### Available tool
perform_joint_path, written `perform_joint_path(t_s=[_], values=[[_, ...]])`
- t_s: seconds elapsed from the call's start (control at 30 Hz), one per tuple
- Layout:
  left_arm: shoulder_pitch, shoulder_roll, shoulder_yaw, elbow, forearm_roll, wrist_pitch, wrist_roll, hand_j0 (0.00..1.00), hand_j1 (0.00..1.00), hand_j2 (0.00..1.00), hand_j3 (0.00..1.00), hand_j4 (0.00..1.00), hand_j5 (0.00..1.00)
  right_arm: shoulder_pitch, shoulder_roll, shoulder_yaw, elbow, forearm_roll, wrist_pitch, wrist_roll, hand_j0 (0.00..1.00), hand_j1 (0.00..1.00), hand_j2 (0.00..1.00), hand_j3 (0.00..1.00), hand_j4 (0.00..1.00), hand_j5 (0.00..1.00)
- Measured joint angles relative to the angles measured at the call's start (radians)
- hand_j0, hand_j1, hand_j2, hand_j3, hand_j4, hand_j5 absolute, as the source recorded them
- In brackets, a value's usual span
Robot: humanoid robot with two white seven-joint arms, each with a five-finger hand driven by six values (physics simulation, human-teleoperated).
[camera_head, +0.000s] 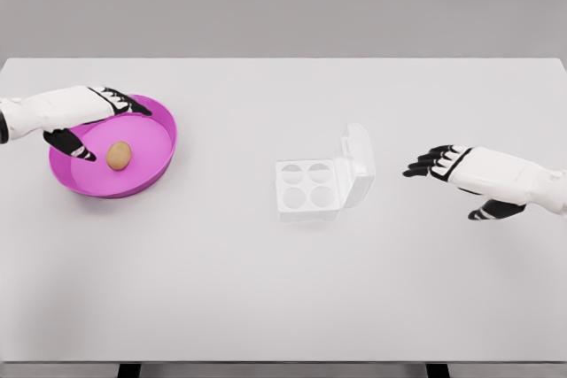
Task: Pack egg into the box and close the box lid
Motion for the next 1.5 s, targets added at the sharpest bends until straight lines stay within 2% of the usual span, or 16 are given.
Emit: perform_joint_path(t_s=[0.2, 0.47, 1.3, 1.5], values=[[-0.002, 0.011, -0.032, 0.002, -0.024, 0.000, 0.000, 0.94, 0.94, 0.94, 0.94, 0.94, 0.94, -0.005, -0.016, -0.002, -0.032, -0.004, 0.000, 0.000, 1.00, 1.00, 1.00, 1.00, 1.00, 1.00], [0.002, 0.003, -0.037, 0.011, -0.075, 0.000, 0.000, 0.82, 0.82, 0.82, 0.82, 0.82, 0.82, -0.017, -0.009, 0.004, -0.023, -0.001, 0.000, 0.000, 1.00, 1.00, 1.00, 1.00, 1.00, 1.00], [0.000, -0.030, -0.065, 0.042, -0.119, 0.000, 0.000, 0.82, 0.82, 0.82, 0.82, 0.82, 0.82, -0.014, -0.010, 0.006, -0.027, 0.001, 0.000, 0.000, 1.00, 1.00, 1.00, 1.00, 1.00, 1.00], [0.000, -0.034, -0.065, 0.047, -0.122, 0.000, 0.000, 0.79, 0.79, 0.79, 0.79, 0.79, 0.79, -0.014, -0.009, 0.006, -0.027, 0.001, 0.000, 0.000, 1.00, 1.00, 1.00, 1.00, 1.00, 1.00]])
